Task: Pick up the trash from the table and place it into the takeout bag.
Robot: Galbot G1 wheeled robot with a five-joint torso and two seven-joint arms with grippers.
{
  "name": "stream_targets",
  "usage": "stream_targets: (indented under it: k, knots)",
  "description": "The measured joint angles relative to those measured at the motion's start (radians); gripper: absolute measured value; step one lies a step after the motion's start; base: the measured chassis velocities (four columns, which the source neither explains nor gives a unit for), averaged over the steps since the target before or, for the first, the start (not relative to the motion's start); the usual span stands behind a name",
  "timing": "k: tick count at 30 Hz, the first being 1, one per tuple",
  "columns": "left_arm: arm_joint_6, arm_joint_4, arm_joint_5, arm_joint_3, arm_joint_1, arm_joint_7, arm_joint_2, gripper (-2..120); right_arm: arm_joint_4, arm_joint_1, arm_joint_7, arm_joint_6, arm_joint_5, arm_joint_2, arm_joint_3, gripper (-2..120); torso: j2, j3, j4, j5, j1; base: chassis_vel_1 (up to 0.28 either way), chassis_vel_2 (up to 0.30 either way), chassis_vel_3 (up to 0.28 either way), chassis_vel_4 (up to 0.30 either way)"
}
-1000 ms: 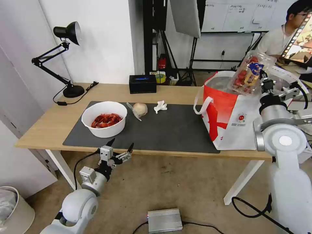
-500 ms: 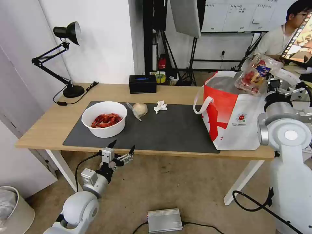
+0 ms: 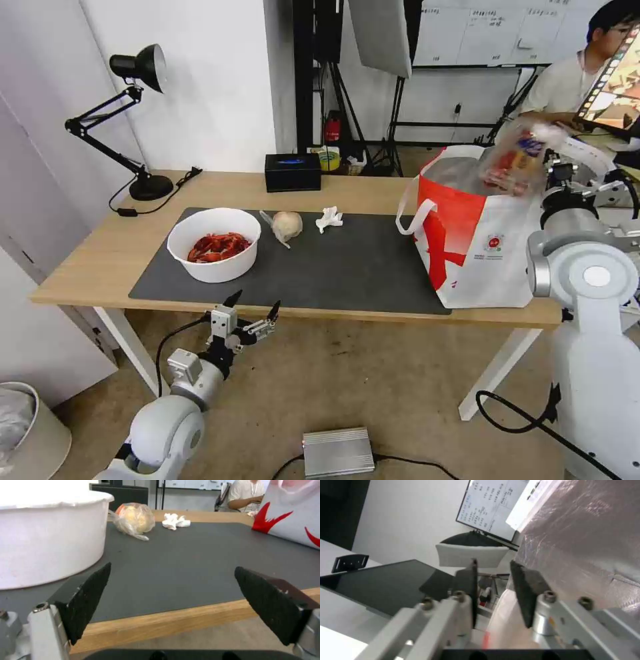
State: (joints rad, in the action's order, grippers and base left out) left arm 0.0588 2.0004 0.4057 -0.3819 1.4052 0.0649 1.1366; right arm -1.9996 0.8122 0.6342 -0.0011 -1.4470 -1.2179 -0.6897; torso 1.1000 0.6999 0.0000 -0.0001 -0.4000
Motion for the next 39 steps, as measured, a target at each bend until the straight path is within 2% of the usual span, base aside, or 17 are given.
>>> stream_targets:
  k: [5,14,22,24,25,27,28,32,35,36,39]
  knots:
    - [0.000,0.000,-0.009,0.002,0.005,0.001,0.009,100,-0.002,0.010,-0.003,0.000,0.001,-0.004,0.000,43,0.000,0.000,0.0000,0.0001,0.000,0.000,0.000,0.000,0.000]
    - [0.000,0.002,-0.013,0.001,0.008,0.001,0.014,100,-0.012,0.025,-0.024,-0.001,0.001,-0.006,0.000,44,0.000,0.000,0.0000,0.0001,0.000,0.000,0.000,0.000,0.000]
    - [-0.003,0.008,-0.013,-0.012,0.018,0.001,0.017,100,-0.062,0.072,-0.166,-0.003,0.070,-0.004,0.029,50,0.000,0.000,0.0000,0.0000,0.000,0.000,0.000,0.000,0.000]
    - [-0.005,0.009,-0.013,-0.017,0.019,0.001,0.020,100,-0.085,0.095,-0.250,-0.002,0.107,-0.002,0.047,59,0.000,0.000,0.0000,0.0000,0.000,0.000,0.000,0.000,0.000]
    - [-0.005,0.009,-0.013,-0.017,0.019,0.001,0.020,100,-0.085,0.095,-0.250,-0.002,0.107,-0.002,0.047,59,0.000,0.000,0.0000,0.0000,0.000,0.000,0.000,0.000,0.000]
    - [-0.006,0.010,-0.013,-0.021,0.020,0.001,0.024,100,-0.098,0.119,-0.319,-0.001,0.159,0.001,0.065,63,0.000,0.000,0.0000,-0.0001,0.000,0.000,0.000,0.000,0.000]
    - [-0.006,0.011,-0.013,-0.023,0.020,0.001,0.026,100,-0.105,0.134,-0.349,-0.002,0.184,0.004,0.078,68,0.000,0.000,0.0000,0.0000,0.000,0.000,0.000,0.000,0.000]
    - [-0.007,0.012,-0.011,-0.024,0.021,0.000,0.032,100,-0.123,0.157,-0.371,-0.012,0.208,0.008,0.103,76,0.000,0.000,0.0000,-0.0001,0.000,0.000,0.000,0.000,0.000]
    - [-0.010,0.009,-0.010,-0.020,0.019,0.000,0.045,100,-0.133,0.193,-0.394,-0.033,0.305,0.014,0.153,91,0.000,0.000,0.0001,-0.0001,0.000,0.000,0.000,0.000,0.000]
    - [-0.010,0.009,-0.010,-0.020,0.019,0.000,0.045,100,-0.133,0.193,-0.394,-0.033,0.305,0.014,0.153,91,0.000,0.000,0.0001,-0.0001,0.000,0.000,0.000,0.000,0.000]
    - [-0.017,0.005,-0.011,-0.020,0.015,-0.004,0.053,100,-0.133,0.251,-0.428,-0.047,0.425,0.016,0.198,100,0.000,0.000,0.0000,0.0000,0.000,0.000,0.000,0.000,0.000]
